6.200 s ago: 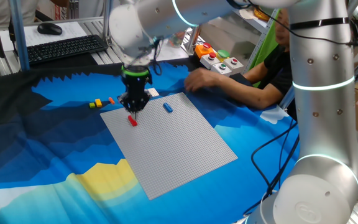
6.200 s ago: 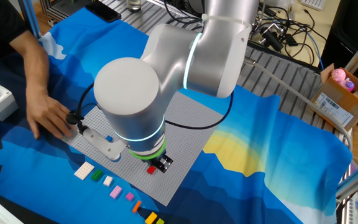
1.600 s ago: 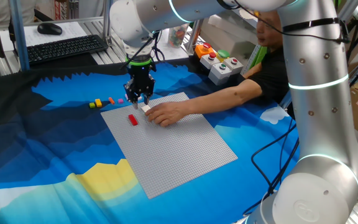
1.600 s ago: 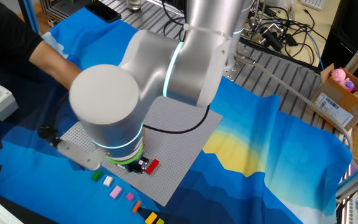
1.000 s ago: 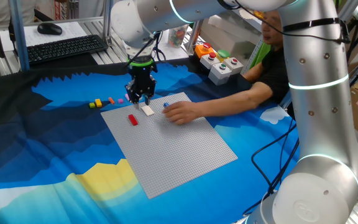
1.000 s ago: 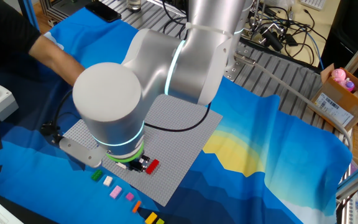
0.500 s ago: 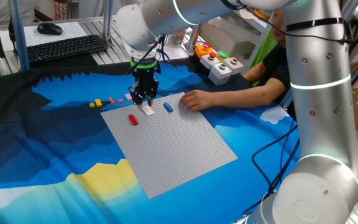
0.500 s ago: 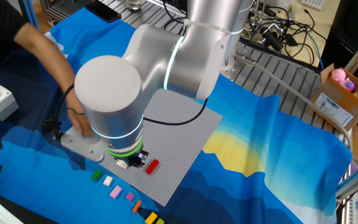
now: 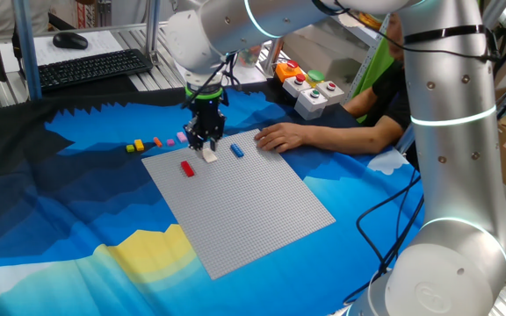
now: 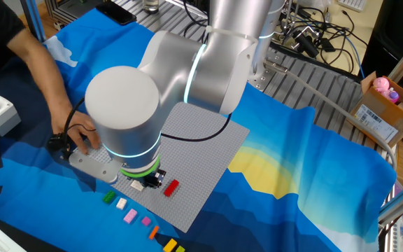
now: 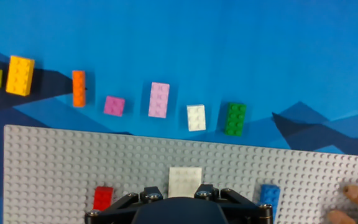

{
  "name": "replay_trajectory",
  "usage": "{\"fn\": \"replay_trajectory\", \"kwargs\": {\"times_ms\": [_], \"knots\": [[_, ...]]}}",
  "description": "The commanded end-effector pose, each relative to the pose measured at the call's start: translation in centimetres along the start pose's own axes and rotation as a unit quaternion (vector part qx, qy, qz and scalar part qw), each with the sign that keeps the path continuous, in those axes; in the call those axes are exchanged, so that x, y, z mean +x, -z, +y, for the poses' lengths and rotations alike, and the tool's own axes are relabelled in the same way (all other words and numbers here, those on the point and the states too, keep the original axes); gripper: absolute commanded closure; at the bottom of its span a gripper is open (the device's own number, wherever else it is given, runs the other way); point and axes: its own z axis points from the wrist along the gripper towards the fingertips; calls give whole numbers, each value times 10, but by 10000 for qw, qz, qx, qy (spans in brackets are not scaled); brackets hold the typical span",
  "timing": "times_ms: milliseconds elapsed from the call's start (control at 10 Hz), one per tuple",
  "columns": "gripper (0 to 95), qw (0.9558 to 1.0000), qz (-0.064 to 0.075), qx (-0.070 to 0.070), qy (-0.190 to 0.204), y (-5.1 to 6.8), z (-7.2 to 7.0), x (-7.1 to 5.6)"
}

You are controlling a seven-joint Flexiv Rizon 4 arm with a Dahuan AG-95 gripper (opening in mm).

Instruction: Stack small Lego blocks one on top of the other

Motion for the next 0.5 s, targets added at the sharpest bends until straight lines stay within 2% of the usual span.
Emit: {"fn": "replay_trajectory", "kwargs": {"times_ms": [100, 500], "knots": [[570, 10000, 11, -17, 55, -1, -2, -2], [570, 9999, -1, -42, 118, -4, -4, -2]]}}
